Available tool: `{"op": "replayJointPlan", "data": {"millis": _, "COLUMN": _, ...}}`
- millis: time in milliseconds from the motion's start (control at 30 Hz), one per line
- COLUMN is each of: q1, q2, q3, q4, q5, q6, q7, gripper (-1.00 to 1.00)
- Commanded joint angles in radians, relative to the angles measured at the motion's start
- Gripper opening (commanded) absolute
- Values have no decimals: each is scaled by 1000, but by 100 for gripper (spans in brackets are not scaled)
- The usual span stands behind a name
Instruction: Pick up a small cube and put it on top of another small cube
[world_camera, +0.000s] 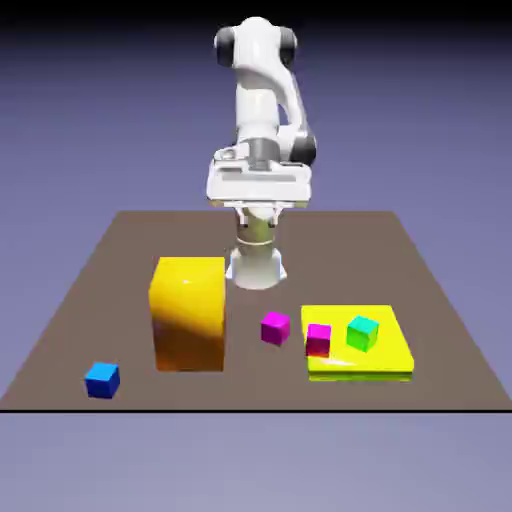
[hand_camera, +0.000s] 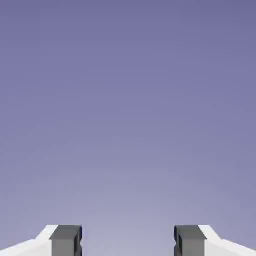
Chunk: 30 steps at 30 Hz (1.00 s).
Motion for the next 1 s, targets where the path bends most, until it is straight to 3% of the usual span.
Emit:
{"op": "replayJointPlan", "data": {"millis": 0, "q1": 26, "q2": -5, "q3": -36, "q4": 17, "q5": 0, "q6": -15, "q7": -32, "gripper": 0}}
{"op": "replayJointPlan", "data": {"millis": 967, "q1": 784, "q2": -140, "q3": -1087, "q4": 508, "q5": -4, "q6": -457, "q7": -950, "gripper": 0}}
